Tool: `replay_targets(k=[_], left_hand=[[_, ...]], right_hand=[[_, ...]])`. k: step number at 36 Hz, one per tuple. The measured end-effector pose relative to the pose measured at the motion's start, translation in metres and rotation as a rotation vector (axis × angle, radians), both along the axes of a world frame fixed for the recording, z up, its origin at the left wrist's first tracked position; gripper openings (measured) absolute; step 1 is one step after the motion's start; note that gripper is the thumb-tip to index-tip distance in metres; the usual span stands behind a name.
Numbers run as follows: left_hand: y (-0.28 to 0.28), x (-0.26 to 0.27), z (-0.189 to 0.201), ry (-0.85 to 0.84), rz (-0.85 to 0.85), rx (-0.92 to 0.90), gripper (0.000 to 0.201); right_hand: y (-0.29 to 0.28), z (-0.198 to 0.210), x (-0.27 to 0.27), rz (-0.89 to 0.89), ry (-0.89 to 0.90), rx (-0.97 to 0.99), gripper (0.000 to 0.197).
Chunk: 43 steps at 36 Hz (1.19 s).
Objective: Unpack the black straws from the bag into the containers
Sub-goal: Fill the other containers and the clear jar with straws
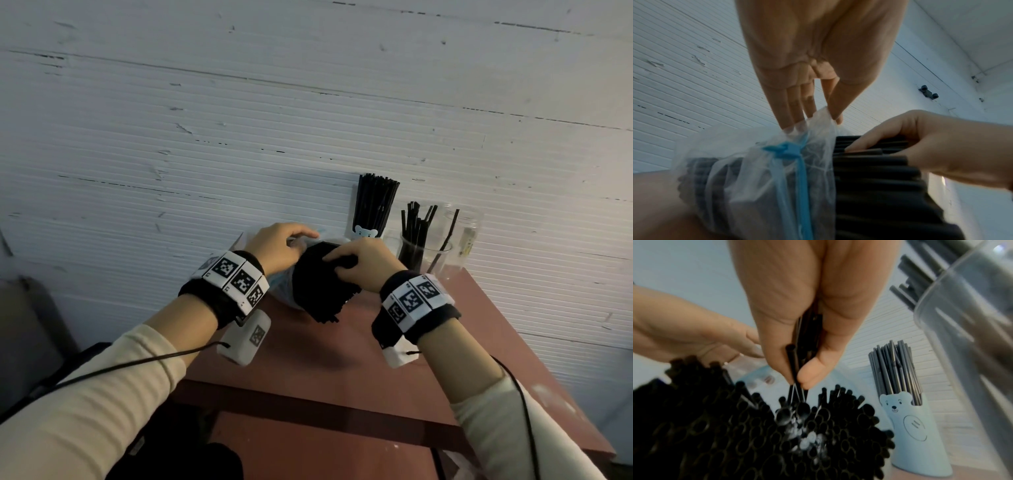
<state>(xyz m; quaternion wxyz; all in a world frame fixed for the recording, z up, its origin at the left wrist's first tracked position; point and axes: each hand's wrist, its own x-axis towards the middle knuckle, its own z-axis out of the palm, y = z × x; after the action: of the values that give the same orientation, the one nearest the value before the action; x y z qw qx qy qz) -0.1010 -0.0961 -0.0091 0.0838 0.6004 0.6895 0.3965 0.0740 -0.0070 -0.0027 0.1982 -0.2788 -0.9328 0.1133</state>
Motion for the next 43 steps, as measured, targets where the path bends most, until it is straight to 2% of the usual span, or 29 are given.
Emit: replay_targets(k=[6, 9, 13, 15, 18, 20, 21, 24, 27, 30, 33, 36, 38, 40, 43], left_hand=[[0.002, 0.013, -0.009, 0.204, 0.041, 0.01, 0.049], [0.006, 0.027, -0.005, 0.266, -0.052, 0.036, 0.065], [0.016, 0.054, 0.005, 0.395, -0.134, -0.016, 0.079], [0.022, 0.065, 0.007, 0.437, -0.148, -0.075, 0.074], [0.027, 0.077, 0.007, 0.445, -0.174, -0.058, 0.045], [0.027, 0.086, 0.011, 0.389, -0.18, 0.01, 0.028], [0.026, 0.091, 0.013, 0.361, -0.18, 0.035, 0.026], [0.026, 0.105, 0.014, 0.248, -0.163, 0.066, 0.028], [0.027, 0.117, 0.014, 0.089, -0.192, 0.078, 0.033], [0.025, 0.129, 0.013, -0.068, -0.307, -0.043, 0.034], [0.025, 0.138, 0.003, -0.278, -0.406, -0.129, 0.02], [0.028, 0.139, -0.012, -0.444, -0.473, -0.154, 0.011], [0.032, 0.136, -0.021, -0.488, -0.474, -0.212, 0.015], [0.034, 0.133, -0.027, -0.468, -0.47, -0.282, 0.014], [0.038, 0.132, -0.032, -0.471, -0.424, -0.291, 0.026]], right_hand=[[-0.008, 0.015, 0.036, 0.013, -0.004, -0.03, 0.03], [-0.015, 0.023, 0.052, 0.008, -0.035, -0.027, 0.03], [-0.028, 0.036, 0.073, 0.023, -0.066, 0.016, 0.03], [-0.036, 0.044, 0.083, 0.041, -0.048, 0.029, 0.031], [-0.043, 0.053, 0.1, 0.055, 0.002, 0.025, 0.034], [-0.045, 0.059, 0.109, 0.06, 0.027, 0.049, 0.037], [-0.045, 0.062, 0.114, 0.065, 0.046, 0.057, 0.039], [-0.048, 0.074, 0.125, 0.087, 0.182, 0.094, 0.045], [-0.051, 0.083, 0.127, 0.088, 0.436, 0.122, 0.05], [-0.052, 0.084, 0.12, 0.073, 0.58, 0.138, 0.052], [-0.046, 0.075, 0.107, 0.085, 0.567, 0.2, 0.048], [-0.036, 0.06, 0.095, 0.065, 0.428, 0.218, 0.041], [-0.029, 0.049, 0.089, 0.047, 0.286, 0.202, 0.035], [-0.024, 0.04, 0.084, 0.041, 0.219, 0.232, 0.033], [-0.024, 0.041, 0.082, 0.064, 0.308, 0.215, 0.034]])
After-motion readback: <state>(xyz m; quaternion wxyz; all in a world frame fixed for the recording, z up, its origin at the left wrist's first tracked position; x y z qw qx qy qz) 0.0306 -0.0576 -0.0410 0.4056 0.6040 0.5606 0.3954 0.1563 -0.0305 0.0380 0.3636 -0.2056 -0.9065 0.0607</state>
